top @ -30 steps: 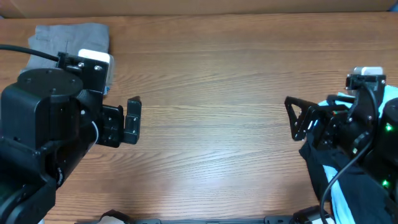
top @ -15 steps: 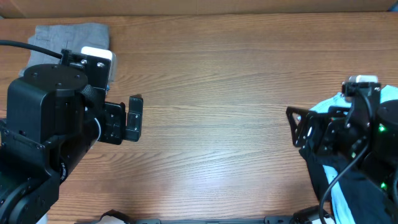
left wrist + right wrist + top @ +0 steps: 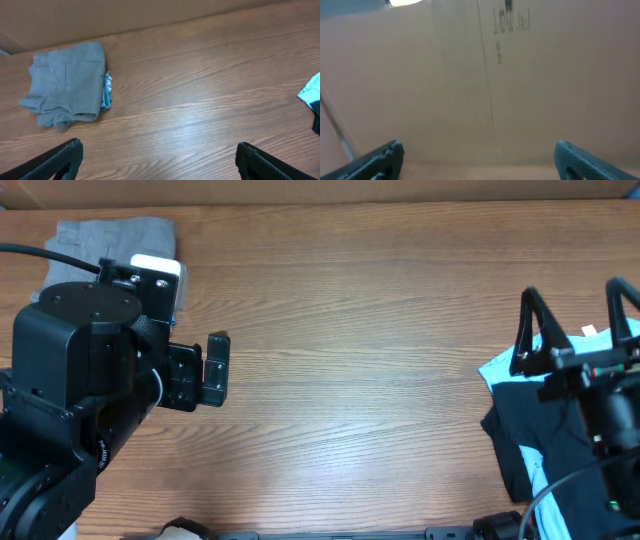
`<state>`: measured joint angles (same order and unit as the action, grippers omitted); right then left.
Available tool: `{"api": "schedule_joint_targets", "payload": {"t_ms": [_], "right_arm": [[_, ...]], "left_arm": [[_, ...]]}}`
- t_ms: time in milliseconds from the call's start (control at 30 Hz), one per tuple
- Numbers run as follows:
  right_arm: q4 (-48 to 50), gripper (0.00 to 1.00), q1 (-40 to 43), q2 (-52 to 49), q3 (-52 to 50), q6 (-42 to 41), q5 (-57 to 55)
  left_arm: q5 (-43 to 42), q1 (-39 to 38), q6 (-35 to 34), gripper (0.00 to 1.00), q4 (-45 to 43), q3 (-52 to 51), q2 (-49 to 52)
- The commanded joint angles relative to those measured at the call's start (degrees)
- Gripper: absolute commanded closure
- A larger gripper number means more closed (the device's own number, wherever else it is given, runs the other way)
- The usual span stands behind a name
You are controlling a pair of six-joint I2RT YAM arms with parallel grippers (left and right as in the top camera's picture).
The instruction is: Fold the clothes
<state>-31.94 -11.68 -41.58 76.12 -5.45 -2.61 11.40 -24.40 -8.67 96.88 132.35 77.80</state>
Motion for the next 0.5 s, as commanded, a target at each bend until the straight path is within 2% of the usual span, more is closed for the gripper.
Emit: {"api": "schedule_joint_targets", "payload": {"t_ms": [0, 300, 467], "right_arm": [[5.33, 0.00, 0.20, 5.77, -10.08, 0.98, -0.76], [30.99, 0.00, 0.79, 23.15, -36.50, 0.96, -1.77], [47.87, 0.00, 3.28, 32.33, -52.04, 0.79, 2.84]], "left_arm": [[0.59, -0.39, -0.57, 0.00, -0.09, -0.22, 0.20], [0.59, -0.39, -0.57, 0.00, -0.09, -0.22, 0.20], [0.59, -0.39, -0.57, 0.00, -0.09, -0.22, 0.20]]}}
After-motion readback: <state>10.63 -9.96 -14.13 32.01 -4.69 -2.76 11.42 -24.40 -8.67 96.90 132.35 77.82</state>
